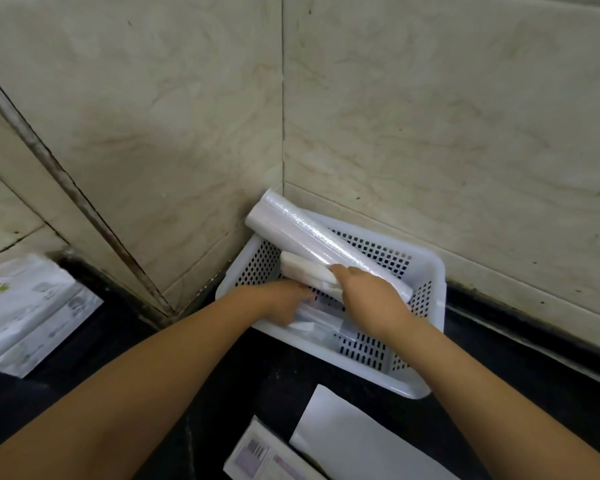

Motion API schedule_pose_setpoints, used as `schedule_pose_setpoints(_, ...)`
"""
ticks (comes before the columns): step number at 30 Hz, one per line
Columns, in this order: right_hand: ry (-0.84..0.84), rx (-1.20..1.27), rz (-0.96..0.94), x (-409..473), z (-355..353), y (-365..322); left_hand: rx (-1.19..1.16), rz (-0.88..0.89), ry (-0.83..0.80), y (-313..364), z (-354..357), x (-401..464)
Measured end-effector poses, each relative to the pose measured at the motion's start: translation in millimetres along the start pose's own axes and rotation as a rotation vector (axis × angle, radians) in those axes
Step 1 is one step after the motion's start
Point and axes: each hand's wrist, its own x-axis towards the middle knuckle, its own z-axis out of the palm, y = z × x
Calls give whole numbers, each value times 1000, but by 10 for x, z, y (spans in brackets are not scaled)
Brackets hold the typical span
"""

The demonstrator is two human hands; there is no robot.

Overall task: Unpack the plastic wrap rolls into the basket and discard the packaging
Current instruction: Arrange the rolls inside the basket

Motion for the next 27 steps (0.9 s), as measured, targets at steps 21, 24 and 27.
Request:
schedule_pose_setpoints(21,-631,451,45,424,313,27,-31,-29,-135,-38,-280,-319)
schedule_pose_setpoints(24,-755,668,152,354,360,82,76,30,-29,-65,-237,-353)
schedule_pose_setpoints(27,-730,694,183,299,368,88,263,107,190,-109,-133,-318)
